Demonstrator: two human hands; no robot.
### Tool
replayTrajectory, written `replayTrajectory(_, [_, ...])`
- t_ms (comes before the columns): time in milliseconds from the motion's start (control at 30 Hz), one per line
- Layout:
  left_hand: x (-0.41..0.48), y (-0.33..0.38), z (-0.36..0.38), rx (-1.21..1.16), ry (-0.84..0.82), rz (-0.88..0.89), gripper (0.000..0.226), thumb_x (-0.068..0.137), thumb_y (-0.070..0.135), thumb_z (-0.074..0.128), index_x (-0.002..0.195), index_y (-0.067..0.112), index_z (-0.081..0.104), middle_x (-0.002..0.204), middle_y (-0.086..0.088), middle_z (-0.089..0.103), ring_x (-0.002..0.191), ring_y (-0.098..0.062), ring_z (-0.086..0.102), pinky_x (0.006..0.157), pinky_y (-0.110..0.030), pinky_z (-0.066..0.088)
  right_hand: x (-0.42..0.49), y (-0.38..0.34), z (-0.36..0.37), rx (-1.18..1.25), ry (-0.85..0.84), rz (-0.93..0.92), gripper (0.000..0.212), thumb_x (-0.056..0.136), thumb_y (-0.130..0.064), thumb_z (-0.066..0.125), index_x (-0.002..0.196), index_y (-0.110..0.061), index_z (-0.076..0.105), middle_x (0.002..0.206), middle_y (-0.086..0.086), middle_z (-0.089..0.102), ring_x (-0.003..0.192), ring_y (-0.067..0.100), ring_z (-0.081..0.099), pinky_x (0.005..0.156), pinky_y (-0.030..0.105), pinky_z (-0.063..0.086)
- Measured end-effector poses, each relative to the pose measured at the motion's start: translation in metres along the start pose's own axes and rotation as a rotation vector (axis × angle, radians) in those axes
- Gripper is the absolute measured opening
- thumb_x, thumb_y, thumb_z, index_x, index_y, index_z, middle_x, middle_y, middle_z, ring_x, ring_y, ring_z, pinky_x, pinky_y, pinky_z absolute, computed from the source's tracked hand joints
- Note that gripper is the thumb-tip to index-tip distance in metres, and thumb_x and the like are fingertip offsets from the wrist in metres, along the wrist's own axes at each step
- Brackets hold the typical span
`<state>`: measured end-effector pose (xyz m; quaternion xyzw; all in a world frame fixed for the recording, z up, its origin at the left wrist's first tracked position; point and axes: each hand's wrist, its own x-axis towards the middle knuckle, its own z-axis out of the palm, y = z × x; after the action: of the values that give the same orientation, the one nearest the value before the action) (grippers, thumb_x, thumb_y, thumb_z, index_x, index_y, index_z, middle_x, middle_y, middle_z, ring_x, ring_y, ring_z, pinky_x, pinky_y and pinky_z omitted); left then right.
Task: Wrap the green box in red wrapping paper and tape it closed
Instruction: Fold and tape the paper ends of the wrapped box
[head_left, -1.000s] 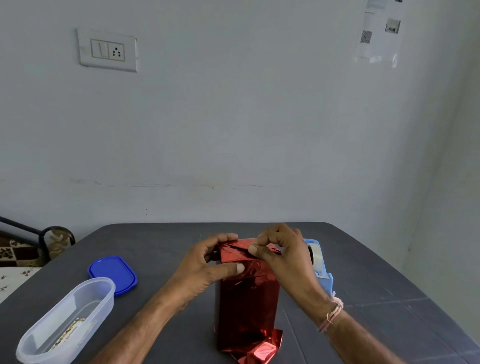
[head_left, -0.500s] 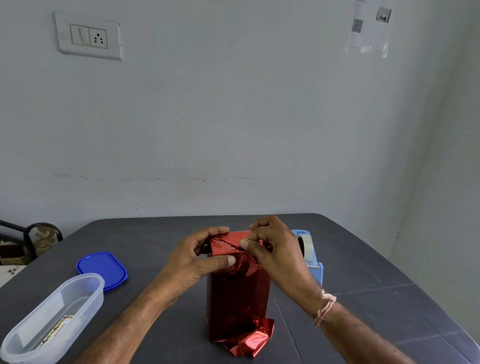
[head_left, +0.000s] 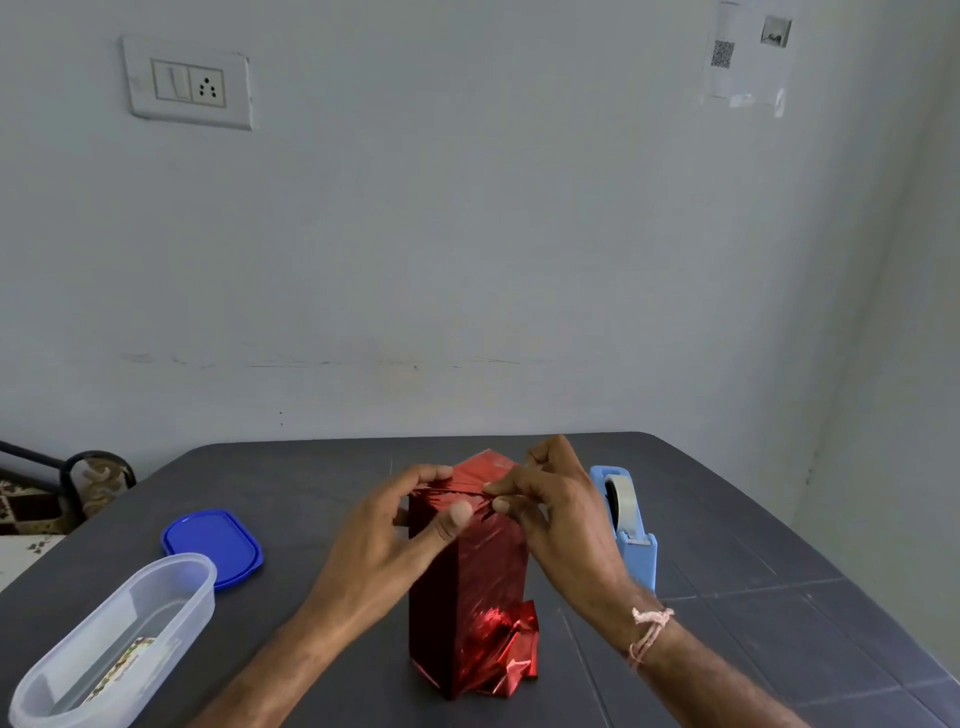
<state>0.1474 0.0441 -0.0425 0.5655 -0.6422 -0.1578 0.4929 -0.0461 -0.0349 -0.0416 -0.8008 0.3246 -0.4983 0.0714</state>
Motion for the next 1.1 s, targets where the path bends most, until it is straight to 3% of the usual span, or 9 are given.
replayTrajectory(67, [0.008, 0.003, -0.006, 0.033, 0.052, 0.017, 0.052, 0.085, 0.084, 0.043, 0.105, 0.045, 0.071, 0.102, 0.033, 0.07, 0.083, 0.003, 0.066, 0.067, -0.014, 0.049, 0.004, 0.005, -0.001, 0.075, -0.051, 0.004, 0.007, 0.091, -0.029, 0.073, 0.094, -0.025, 0.079, 0.09, -0.017, 0.052, 0.083, 0.007, 0.06, 0.07, 0.016, 0.05])
replayTrajectory(133, [0.026, 0.002, -0.01, 0.004, 0.06, -0.031, 0.03, 0.099, 0.057, 0.053, 0.094, 0.039, 0.076, 0.092, 0.022, 0.074, 0.071, -0.001, 0.066, 0.066, -0.032, 0.056, 0.008, 0.008, 0.0, 0.07, -0.093, 0.029, 0.024, 0.096, -0.044, 0.063, 0.086, -0.027, 0.076, 0.084, -0.013, 0.055, 0.08, 0.01, 0.059, 0.069, 0.018, 0.046])
replayTrajectory(200, [0.046, 0.002, -0.015, -0.038, -0.05, -0.087, 0.011, 0.097, 0.036, 0.069, 0.093, 0.036, 0.078, 0.094, 0.012, 0.076, 0.071, -0.01, 0.067, 0.074, -0.047, 0.06, 0.014, 0.008, 0.0, 0.057, -0.112, 0.066, 0.032, 0.098, -0.049, 0.06, 0.081, -0.026, 0.073, 0.082, -0.012, 0.057, 0.078, 0.01, 0.059, 0.067, 0.017, 0.044])
replayTrajectory(267, [0.059, 0.007, -0.019, -0.111, -0.197, -0.174, 0.009, 0.091, 0.027, 0.078, 0.096, 0.033, 0.08, 0.102, 0.007, 0.075, 0.084, -0.015, 0.072, 0.077, -0.045, 0.063, 0.019, 0.008, 0.0, 0.068, -0.096, 0.123, 0.031, 0.097, -0.049, 0.062, 0.076, -0.027, 0.07, 0.08, -0.011, 0.059, 0.077, 0.009, 0.061, 0.065, 0.017, 0.046])
replayTrajectory(467, [0.067, 0.01, -0.012, -0.261, -0.264, -0.373, 0.018, 0.084, 0.029, 0.083, 0.101, 0.033, 0.077, 0.118, -0.007, 0.07, 0.083, -0.014, 0.063, 0.063, -0.026, 0.057, 0.032, 0.003, 0.006, 0.264, -0.083, 0.46, 0.026, 0.085, -0.034, 0.079, 0.068, -0.017, 0.071, 0.069, -0.001, 0.071, 0.066, 0.005, 0.065, 0.062, 0.019, 0.051])
replayTrajectory(600, [0.063, 0.009, -0.003, -0.295, -0.195, -0.409, 0.016, 0.083, 0.034, 0.081, 0.098, 0.036, 0.075, 0.12, -0.002, 0.069, 0.084, -0.011, 0.062, 0.058, -0.022, 0.051, 0.038, 0.006, 0.015, 0.456, -0.034, 0.649, 0.013, 0.076, -0.018, 0.084, 0.072, -0.012, 0.074, 0.074, 0.007, 0.075, 0.079, 0.025, 0.075, 0.077, 0.038, 0.064])
replayTrajectory(667, [0.061, 0.01, 0.001, -0.304, -0.178, -0.409, 0.015, 0.083, 0.036, 0.081, 0.097, 0.037, 0.074, 0.121, 0.0, 0.068, 0.085, -0.011, 0.061, 0.057, -0.021, 0.05, 0.038, 0.008, 0.016, 0.552, 0.001, 0.725, 0.01, 0.077, -0.009, 0.083, 0.077, -0.007, 0.073, 0.08, 0.013, 0.076, 0.078, 0.027, 0.075, 0.07, 0.034, 0.064])
replayTrajectory(767, [0.06, 0.01, 0.006, -0.326, -0.147, -0.416, 0.016, 0.082, 0.037, 0.082, 0.096, 0.036, 0.075, 0.118, 0.001, 0.07, 0.082, -0.011, 0.061, 0.057, -0.021, 0.048, 0.038, 0.008, 0.015, 0.609, 0.017, 0.788, 0.007, 0.08, -0.003, 0.079, 0.081, -0.006, 0.072, 0.078, 0.01, 0.074, 0.071, 0.015, 0.072, 0.063, 0.024, 0.057])
replayTrajectory(1100, [0.059, 0.013, 0.016, -0.381, -0.066, -0.397, 0.018, 0.082, 0.03, 0.084, 0.096, 0.027, 0.073, 0.116, -0.002, 0.068, 0.087, -0.015, 0.059, 0.061, -0.027, 0.041, 0.04, 0.011, 0.008, 0.783, -0.04, 0.892, 0.007, 0.089, -0.001, 0.067, 0.092, -0.004, 0.072, 0.078, 0.007, 0.073, 0.07, 0.015, 0.071, 0.061, 0.03, 0.059])
